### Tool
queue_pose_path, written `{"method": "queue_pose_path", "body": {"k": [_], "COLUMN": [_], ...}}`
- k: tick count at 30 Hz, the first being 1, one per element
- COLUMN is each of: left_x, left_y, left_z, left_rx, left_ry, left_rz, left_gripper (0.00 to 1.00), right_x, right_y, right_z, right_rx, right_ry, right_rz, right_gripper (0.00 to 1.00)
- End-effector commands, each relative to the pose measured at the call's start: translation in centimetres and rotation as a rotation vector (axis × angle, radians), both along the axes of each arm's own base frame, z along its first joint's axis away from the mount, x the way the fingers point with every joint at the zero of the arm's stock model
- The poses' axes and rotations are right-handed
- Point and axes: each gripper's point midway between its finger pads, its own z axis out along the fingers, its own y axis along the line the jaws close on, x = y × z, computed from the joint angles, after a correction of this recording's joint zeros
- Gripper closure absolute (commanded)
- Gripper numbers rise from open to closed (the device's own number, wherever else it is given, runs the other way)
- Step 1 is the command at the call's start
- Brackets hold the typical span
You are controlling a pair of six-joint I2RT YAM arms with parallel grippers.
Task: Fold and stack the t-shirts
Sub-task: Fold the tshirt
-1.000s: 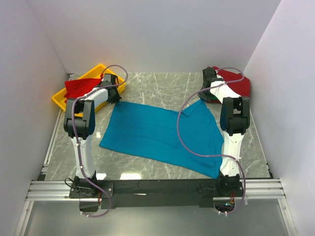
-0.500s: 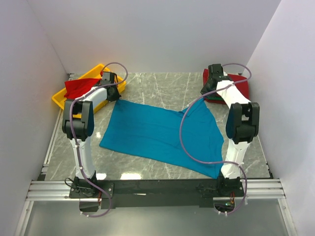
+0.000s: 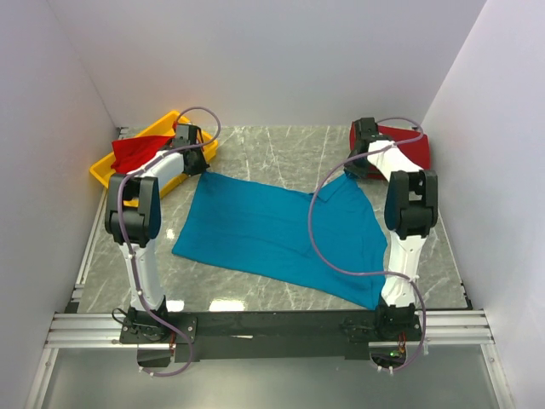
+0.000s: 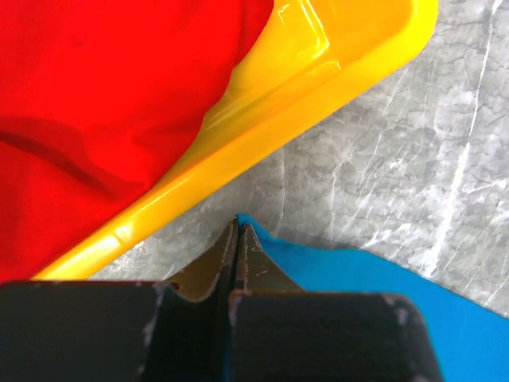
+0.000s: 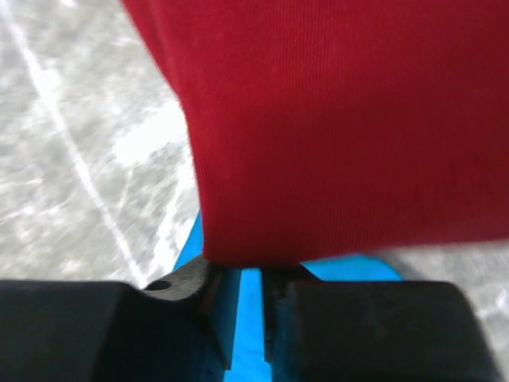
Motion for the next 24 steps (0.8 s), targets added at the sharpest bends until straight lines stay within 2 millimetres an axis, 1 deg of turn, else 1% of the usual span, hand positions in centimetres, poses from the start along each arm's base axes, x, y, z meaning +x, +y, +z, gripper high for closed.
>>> {"method": "queue_pose_path", "body": {"k": [1, 2, 3, 4, 6, 8, 11, 15, 17, 19, 20, 21, 23, 24], "left_x": [-0.1, -0.2, -0.4, -0.5, -0.6, -0.7, -0.7, -0.8, -0.8, -0.7, -0.7, -0.7, -0.7, -0.6], "left_y": [-0.1, 0.0, 0.0, -0.1, -0.2, -0.3, -0.6, -0.6, -0.6, -0.6, -0.6, -0.6, -0.7, -0.7], "left_z": [3.2, 3.0, 2.9, 2.8, 2.7, 2.5, 2.5, 2.3, 2.2, 2.1, 2.1, 1.8, 1.8, 1.6], "left_rx": [-0.008, -0.007, -0.010, -0.010, -0.013, -0.011, -0.013, -0.009, -0.011, -0.011, -0.011, -0.011, -0.013, -0.013], "left_ry": [-0.063, -0.057, -0.052, -0.047, -0.041, -0.038, -0.036, -0.028, -0.027, -0.024, -0.022, -0.017, -0.017, -0.013], "left_rz": [-0.019, -0.017, -0.018, -0.021, -0.021, -0.023, -0.029, -0.031, -0.031, -0.031, -0.031, -0.032, -0.033, -0.034], "left_gripper": [1.00, 1.00, 1.00, 1.00, 1.00, 1.00, 1.00, 1.00, 1.00, 1.00, 1.00, 1.00, 1.00, 1.00], "right_x": [1.5, 1.7, 1.6, 1.9, 1.9, 2.1, 2.2, 3.2, 3.4, 4.0, 4.1, 4.5, 4.8, 5.1], "right_y": [-0.7, -0.9, -1.1, -1.3, -1.8, -2.2, -2.7, -2.9, -3.1, -2.9, -2.8, -2.7, -2.7, -2.7], "right_z": [0.4, 0.4, -0.3, -0.1, -0.5, -0.5, -0.4, -0.3, -0.8, -0.5, -0.7, -0.3, -0.4, 0.0], "right_rx": [-0.020, -0.021, -0.030, -0.036, -0.054, -0.063, -0.084, -0.101, -0.106, -0.100, -0.099, -0.096, -0.095, -0.093], "right_ry": [-0.025, -0.027, -0.010, -0.014, -0.007, -0.017, -0.026, -0.051, -0.042, -0.052, -0.049, -0.062, -0.068, -0.077], "right_rz": [0.009, 0.007, 0.006, 0.003, -0.006, -0.014, -0.018, -0.007, -0.002, 0.004, 0.010, 0.017, 0.019, 0.019], "right_gripper": [0.78, 0.76, 0.73, 0.71, 0.66, 0.63, 0.62, 0.62, 0.62, 0.62, 0.62, 0.62, 0.62, 0.62]}}
